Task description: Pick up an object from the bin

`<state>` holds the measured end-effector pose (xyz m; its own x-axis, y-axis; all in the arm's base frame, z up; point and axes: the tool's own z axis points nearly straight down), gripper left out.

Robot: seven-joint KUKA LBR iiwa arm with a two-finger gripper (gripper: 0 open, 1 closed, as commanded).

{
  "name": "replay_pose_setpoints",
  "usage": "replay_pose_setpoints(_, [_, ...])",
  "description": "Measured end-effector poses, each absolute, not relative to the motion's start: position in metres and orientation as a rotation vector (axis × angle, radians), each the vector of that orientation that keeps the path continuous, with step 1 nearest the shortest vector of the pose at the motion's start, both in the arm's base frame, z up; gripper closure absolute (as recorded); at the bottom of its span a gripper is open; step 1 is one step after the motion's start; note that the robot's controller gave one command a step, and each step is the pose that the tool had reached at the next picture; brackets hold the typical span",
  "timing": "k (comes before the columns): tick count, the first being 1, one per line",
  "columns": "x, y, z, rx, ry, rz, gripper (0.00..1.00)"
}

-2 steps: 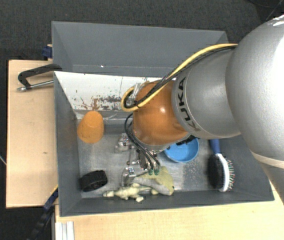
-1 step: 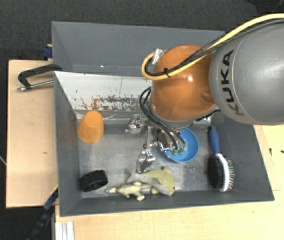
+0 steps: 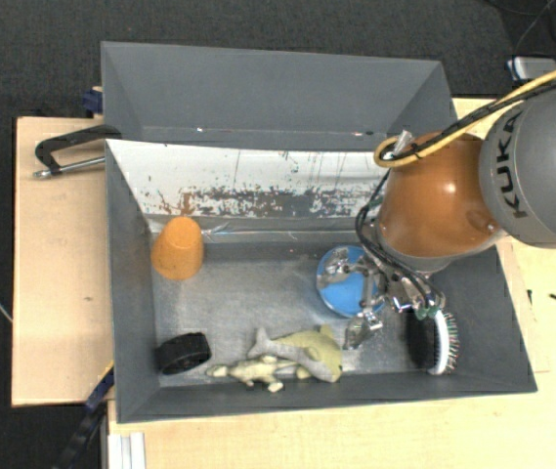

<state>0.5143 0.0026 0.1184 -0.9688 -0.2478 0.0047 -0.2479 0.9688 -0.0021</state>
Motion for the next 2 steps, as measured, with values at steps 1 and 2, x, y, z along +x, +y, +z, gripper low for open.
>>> replay_pose_setpoints(1, [0.515, 0.009, 0.121, 0.402, -3.116, -0.002, 1.0])
replay_pose_setpoints(2, [0.521, -0.002, 0.205, -0.012, -3.152, -0.001, 1.0])
